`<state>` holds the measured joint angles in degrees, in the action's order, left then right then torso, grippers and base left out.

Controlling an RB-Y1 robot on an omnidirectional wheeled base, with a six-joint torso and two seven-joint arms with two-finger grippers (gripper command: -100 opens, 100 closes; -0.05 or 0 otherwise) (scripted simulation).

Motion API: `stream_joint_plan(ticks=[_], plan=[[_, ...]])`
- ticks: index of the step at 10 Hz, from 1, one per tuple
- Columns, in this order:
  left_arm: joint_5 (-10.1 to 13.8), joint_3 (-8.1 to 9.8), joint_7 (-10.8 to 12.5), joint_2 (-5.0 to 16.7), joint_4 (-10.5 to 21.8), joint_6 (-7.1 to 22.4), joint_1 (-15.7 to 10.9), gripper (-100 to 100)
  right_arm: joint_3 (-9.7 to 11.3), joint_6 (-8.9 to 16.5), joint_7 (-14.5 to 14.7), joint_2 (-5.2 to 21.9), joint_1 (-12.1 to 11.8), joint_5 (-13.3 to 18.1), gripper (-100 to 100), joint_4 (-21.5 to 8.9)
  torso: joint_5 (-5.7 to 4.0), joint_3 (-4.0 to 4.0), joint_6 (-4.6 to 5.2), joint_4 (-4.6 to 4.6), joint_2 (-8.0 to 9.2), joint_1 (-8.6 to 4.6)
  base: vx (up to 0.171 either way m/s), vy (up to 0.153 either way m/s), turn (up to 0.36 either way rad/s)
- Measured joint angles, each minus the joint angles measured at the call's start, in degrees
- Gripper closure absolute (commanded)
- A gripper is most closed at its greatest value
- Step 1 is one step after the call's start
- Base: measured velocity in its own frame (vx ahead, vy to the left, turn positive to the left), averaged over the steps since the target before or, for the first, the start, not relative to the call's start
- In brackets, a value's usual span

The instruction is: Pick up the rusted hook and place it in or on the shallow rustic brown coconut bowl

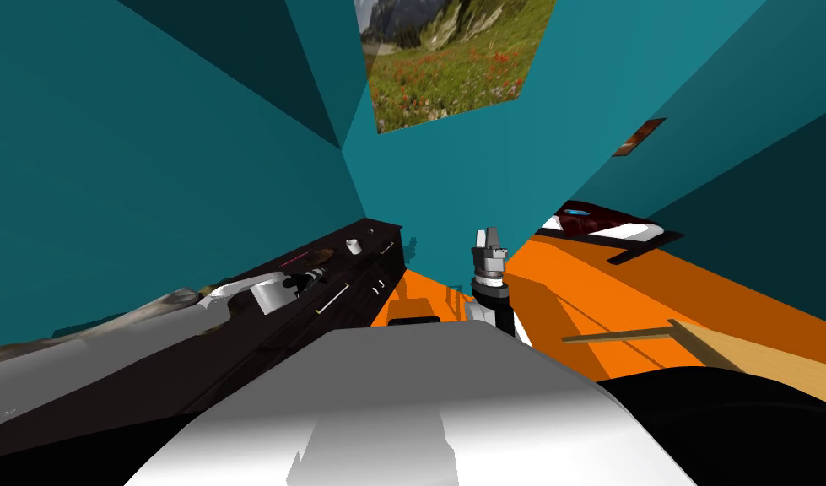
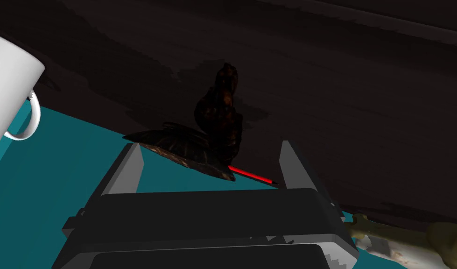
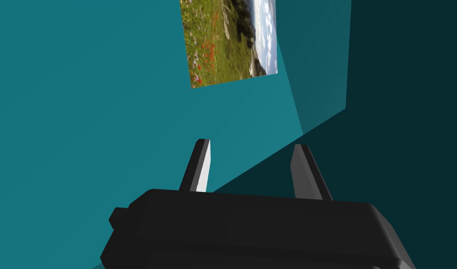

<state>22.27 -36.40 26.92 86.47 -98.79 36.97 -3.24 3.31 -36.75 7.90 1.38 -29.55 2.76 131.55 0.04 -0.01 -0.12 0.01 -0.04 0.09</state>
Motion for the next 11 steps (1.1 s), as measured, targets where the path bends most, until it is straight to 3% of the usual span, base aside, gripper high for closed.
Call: stream_joint_plan(ticks=[3, 4, 8, 9, 10, 11], plan=[[-1.33, 0.52, -0.89, -2.59, 2.75, -0.85, 0.59, -100, 0.0, 0.0, 0.0, 0.0, 0.0, 0.0, 0, 0.0, 0.03, -0.1, 0.0, -0.04, -0.17, 0.1, 0.036, 0.019, -0.025], [-1.38, 0.53, -0.99, -2.68, 2.88, -0.95, 0.59, 100, 0.0, 0.0, 0.0, 0.0, 0.0, 0.0, 0, 0.0, 0.01, -0.06, 0.0, -0.03, -0.09, 0.05, 0.0, 0.0, 0.0], [-1.36, 0.54, -0.97, -2.68, 2.86, -0.95, 0.57, 100, 0.0, 0.0, 0.0, 0.0, 0.0, 0.0, 0, 0.0, -0.01, -0.01, -0.01, -0.01, -0.01, -0.02, 0.0, 0.001, 0.0], [-1.36, 0.54, -0.97, -2.68, 2.86, -0.94, 0.58, 0, 0.0, 0.0, 0.0, 0.0, 0.0, 0.0, 0, 0.0, 0.0, 0.0, -0.01, -0.01, 0.0, -0.02, 0.0, 0.0, 0.0], [-1.36, 0.54, -0.97, -2.68, 2.86, -0.94, 0.58, 100, 0.0, 0.0, 0.0, 0.0, 0.0, 0.0, 0, 0.0, 0.0, 0.0, -0.01, 0.0, 0.01, -0.02, -0.032, -0.012, 0.057], [-0.76, 0.33, -0.75, -1.65, 1.98, -0.82, 0.34, 100, 0.0, 0.0, 0.0, 0.0, 0.0, 0.0, 0, 0.0, -0.04, 0.07, -0.06, 0.02, 0.13, -0.07, -0.052, -0.025, 0.05]])
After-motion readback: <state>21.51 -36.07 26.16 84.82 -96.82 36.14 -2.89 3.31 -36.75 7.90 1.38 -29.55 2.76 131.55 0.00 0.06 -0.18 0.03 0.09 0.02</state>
